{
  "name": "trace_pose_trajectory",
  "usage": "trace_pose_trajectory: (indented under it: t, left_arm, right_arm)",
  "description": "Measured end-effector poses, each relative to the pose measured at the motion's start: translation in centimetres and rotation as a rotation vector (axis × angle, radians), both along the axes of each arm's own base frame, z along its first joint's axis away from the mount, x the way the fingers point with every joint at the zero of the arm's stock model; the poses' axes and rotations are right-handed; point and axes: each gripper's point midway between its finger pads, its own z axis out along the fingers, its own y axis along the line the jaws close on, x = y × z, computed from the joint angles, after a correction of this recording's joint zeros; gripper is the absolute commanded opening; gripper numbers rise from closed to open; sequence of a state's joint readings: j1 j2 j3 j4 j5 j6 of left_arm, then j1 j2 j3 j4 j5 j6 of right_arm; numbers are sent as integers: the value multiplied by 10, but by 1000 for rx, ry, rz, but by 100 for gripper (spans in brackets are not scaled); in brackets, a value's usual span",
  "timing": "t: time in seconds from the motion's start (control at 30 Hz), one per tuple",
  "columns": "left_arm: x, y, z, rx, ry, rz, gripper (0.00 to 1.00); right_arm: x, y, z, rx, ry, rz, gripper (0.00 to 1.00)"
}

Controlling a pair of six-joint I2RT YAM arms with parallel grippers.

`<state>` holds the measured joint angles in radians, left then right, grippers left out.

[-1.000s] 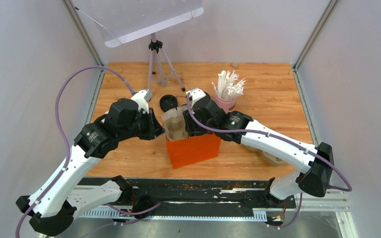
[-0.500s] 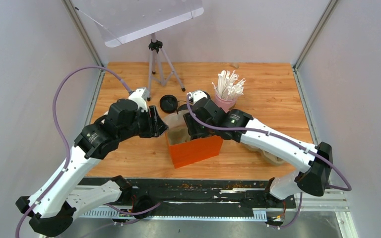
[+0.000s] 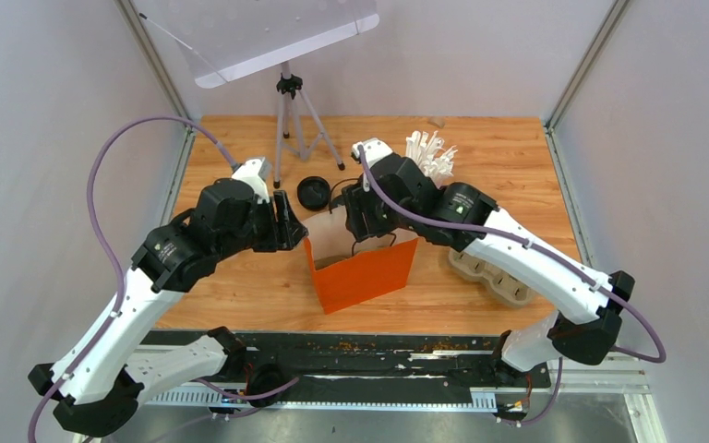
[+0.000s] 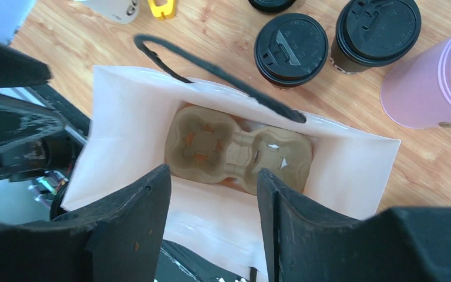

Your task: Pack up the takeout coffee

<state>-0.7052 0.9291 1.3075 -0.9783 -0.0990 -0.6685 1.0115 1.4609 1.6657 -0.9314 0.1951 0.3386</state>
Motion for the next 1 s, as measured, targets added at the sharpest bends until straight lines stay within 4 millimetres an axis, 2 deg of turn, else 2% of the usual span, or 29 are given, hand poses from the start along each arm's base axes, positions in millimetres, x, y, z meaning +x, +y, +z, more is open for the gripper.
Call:
trace_pose_trajectory:
  t: [0.17, 0.27, 0.4, 0.53, 0.67, 0.8, 0.9, 1.0]
  left_arm:
    - [-6, 0, -8, 19, 41, -16, 63]
    - [-9, -1, -14, 31, 72, -28, 64]
    - [-10, -5, -22, 38, 108, -43, 64]
    - [-14, -10, -31, 46, 153, -67, 61]
    - [-15, -15, -34, 43, 174, -82, 61]
    - [-14, -16, -35, 46, 178, -86, 57]
    - [-14, -15, -39, 58, 187, -88, 55]
    - [-15, -14, -42, 74, 197, -92, 56]
  right_arm:
    - [-11, 1, 26, 81, 6, 30, 57]
    - [-22, -3, 46, 154, 6, 46, 65]
    - [-31, -15, 72, 231, -30, 49, 66]
    - [-28, -32, 82, 236, -72, -2, 65]
    - [-13, -53, 75, 177, -101, -79, 61]
    - [4, -77, 46, 83, -73, -150, 56]
    - [9, -86, 26, 33, -34, -168, 55]
    - [9, -89, 14, 4, -1, -167, 55]
